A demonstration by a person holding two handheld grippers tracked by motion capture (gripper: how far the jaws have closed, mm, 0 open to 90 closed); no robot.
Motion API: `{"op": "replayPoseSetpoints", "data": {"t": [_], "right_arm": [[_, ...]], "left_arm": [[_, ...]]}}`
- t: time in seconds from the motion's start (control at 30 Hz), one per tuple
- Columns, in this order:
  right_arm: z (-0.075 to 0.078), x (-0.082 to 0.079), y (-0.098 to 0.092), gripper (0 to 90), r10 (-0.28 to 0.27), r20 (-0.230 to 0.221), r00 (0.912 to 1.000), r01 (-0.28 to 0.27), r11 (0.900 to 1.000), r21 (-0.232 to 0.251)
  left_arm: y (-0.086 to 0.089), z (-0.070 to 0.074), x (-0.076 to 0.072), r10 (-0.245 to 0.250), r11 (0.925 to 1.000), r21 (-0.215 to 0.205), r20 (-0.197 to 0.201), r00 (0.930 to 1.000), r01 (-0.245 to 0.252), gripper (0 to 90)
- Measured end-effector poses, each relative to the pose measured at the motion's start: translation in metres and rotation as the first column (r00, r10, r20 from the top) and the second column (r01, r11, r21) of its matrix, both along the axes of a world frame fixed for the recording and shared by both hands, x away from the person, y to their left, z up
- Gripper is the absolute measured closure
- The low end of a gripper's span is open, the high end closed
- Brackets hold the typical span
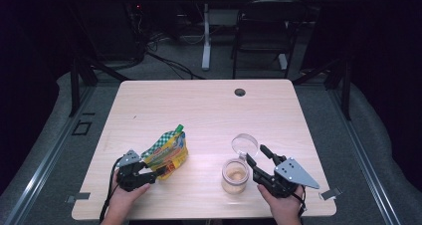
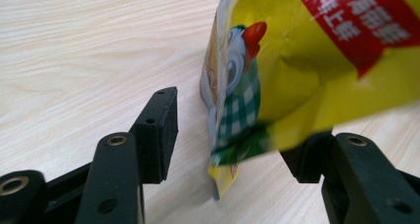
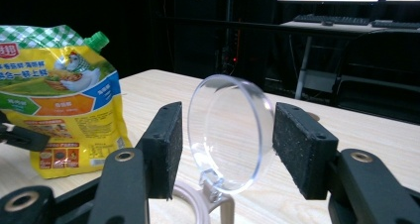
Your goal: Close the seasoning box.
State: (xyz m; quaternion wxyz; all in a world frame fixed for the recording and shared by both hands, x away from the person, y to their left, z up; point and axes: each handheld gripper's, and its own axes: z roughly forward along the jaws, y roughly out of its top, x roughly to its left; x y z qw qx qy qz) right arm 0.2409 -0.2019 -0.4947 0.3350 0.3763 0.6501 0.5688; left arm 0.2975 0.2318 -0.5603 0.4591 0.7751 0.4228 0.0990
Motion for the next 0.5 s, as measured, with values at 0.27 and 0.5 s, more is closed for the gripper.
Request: {"op": "replayPoseSetpoints", "data": {"t": [0.27,0.5], "right_arm": [[-0.005,0.015,-0.01,41.6,0.004,-0.055,0.9985,-0.003,1.0,0.01],[-0.011,0.026,-0.01,41.5,0.035,-0.109,0.9934,-0.036,0.999,-0.002]], "left_arm": [[0.013,0.006,-0.011,0.012,0.9999,-0.009,0.006,0.9999,-0.012,44.0],[0.016,0.008,-0.018,-0.001,0.9999,0.014,0.013,0.9999,0.001,43.9]]}}
